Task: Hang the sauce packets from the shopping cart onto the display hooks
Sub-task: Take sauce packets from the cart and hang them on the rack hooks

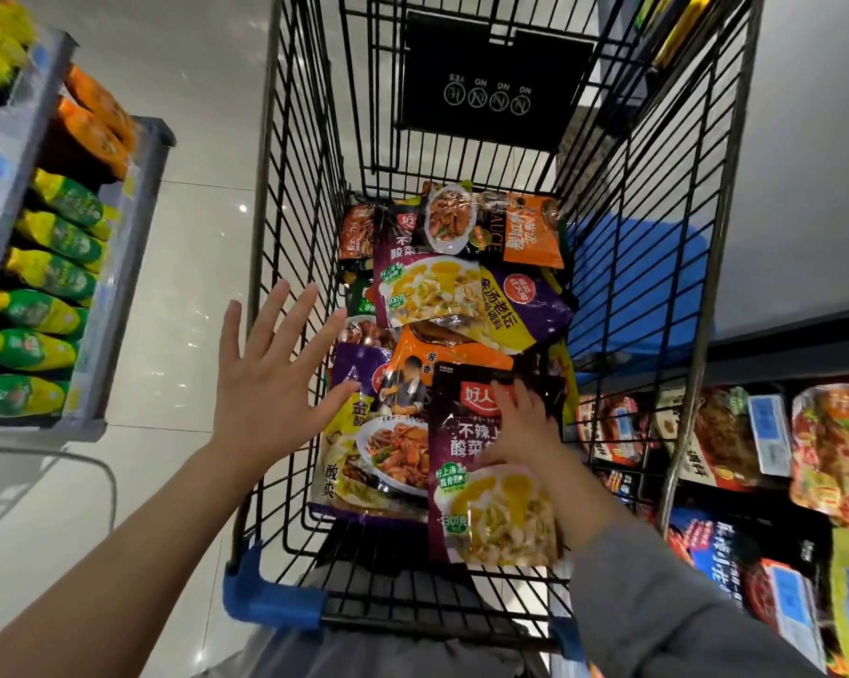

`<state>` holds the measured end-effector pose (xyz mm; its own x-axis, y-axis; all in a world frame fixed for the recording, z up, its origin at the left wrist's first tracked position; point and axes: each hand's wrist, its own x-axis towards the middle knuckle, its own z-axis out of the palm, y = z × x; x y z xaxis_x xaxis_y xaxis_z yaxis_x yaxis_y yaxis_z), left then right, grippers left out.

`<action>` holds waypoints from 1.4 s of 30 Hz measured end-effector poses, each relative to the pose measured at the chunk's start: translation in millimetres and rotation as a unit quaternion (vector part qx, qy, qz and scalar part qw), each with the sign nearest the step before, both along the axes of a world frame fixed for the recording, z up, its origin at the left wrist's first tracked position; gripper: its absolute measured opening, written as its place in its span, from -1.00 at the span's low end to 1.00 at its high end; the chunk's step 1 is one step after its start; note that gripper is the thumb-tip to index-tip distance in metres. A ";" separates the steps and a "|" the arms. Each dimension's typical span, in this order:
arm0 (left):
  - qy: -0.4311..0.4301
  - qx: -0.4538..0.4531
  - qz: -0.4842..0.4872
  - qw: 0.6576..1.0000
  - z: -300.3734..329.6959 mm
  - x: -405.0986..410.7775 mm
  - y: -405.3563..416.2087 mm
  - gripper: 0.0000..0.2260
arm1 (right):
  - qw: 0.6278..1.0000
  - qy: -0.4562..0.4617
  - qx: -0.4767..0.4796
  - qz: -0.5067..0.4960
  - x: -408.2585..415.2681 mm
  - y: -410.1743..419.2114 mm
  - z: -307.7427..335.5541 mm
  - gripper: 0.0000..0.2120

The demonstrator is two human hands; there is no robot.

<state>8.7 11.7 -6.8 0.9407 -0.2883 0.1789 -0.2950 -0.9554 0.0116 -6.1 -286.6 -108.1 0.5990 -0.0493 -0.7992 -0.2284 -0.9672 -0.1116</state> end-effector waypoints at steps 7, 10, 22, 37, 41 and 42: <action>-0.007 0.008 -0.002 1.000 0.4 0.5 -0.8 -0.40 | 0.996 -0.036 -0.040 0.069 68.9 -24.1 -23.6 -0.41; -0.018 0.004 -0.008 1.000 -1.4 0.7 0.5 -0.42 | 0.989 -0.070 -0.071 0.106 58.1 -28.1 -24.8 -0.48; -0.018 0.004 -0.007 1.000 -2.2 0.4 0.4 -0.43 | 0.991 -0.077 -0.070 0.081 60.6 -33.8 -19.7 -0.46; -0.006 0.003 -0.004 1.000 -4.5 0.8 1.6 -0.43 | 0.991 -0.082 -0.075 0.080 63.3 -30.9 -14.4 -0.70; -0.007 -0.001 -0.006 1.000 -4.8 0.8 1.9 -0.43 | 0.988 -0.113 -0.068 0.081 61.7 -29.3 -2.7 -0.77; -0.008 -0.003 -0.006 1.000 -5.3 0.8 2.0 -0.44 | 0.988 -0.120 -0.063 0.074 61.3 -26.5 3.3 -0.77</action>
